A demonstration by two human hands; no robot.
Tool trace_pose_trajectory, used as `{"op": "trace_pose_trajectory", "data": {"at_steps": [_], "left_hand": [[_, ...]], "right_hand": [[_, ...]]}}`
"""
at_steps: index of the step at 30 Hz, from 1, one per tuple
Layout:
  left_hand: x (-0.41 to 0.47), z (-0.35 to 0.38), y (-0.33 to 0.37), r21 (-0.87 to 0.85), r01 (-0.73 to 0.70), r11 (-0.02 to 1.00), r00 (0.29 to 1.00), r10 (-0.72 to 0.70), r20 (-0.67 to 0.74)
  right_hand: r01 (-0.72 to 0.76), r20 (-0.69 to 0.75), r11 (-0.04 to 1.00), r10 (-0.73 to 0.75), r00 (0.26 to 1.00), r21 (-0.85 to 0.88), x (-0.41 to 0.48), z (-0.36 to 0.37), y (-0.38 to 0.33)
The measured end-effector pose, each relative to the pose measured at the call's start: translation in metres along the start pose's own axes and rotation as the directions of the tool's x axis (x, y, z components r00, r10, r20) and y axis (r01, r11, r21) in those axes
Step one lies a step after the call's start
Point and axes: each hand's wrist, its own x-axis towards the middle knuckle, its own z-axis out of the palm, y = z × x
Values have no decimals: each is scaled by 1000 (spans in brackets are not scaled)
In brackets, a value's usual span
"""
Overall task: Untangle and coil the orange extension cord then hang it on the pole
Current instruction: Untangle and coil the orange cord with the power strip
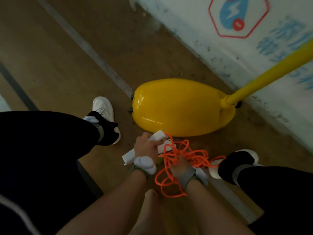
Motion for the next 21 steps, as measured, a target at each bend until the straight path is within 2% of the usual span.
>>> {"op": "trace_pose_trajectory", "data": {"at_steps": [2, 4, 6, 7, 9, 11, 13, 14, 15, 17, 19, 21], "left_hand": [[-11, -7, 14, -30, -126, 992, 992, 125, -30], [-18, -15, 25, -65, -224, 972, 973, 220, -66], [-21, -28, 37, -134, -321, 937, 938, 296, -179], [-21, -34, 42, -184, -354, 917, 924, 314, -217], [-18, -48, 50, -245, -413, 877, 884, 322, -338], [-19, -68, 62, -322, -410, 853, 875, 268, -404], [-18, -80, 67, -359, -412, 838, 860, 227, -457], [-17, -83, 67, -347, -402, 848, 859, 218, -463], [-14, -82, 64, -319, -387, 865, 862, 216, -458], [-16, -74, 56, -302, -378, 875, 882, 242, -404], [-25, -69, 54, -323, -362, 874, 913, 264, -311], [-36, -67, 57, -281, -372, 885, 920, 312, -238]], "right_hand": [[-42, -31, 997, 44, 999, 57, -15, -5, 8], [-75, -48, 977, 86, 995, 200, -27, -15, 10], [-37, -109, 944, 77, 991, 327, -45, -26, 9], [7, -207, 952, 60, 977, 306, -55, -34, 4], [13, -472, 1000, -24, 881, -26, -70, -48, -3], [57, -603, 983, -152, 783, -174, -81, -60, -8], [249, -608, 963, -257, 751, -100, -87, -75, -12], [371, -579, 929, -295, 761, 14, -92, -83, -13], [485, -544, 858, -330, 771, 167, -99, -89, -17], [611, -523, 646, -360, 773, 458, -117, -101, -23], [624, -494, 427, -384, 780, 654, -129, -107, -29], [557, -425, 182, -471, 773, 810, -133, -111, -34]]}}
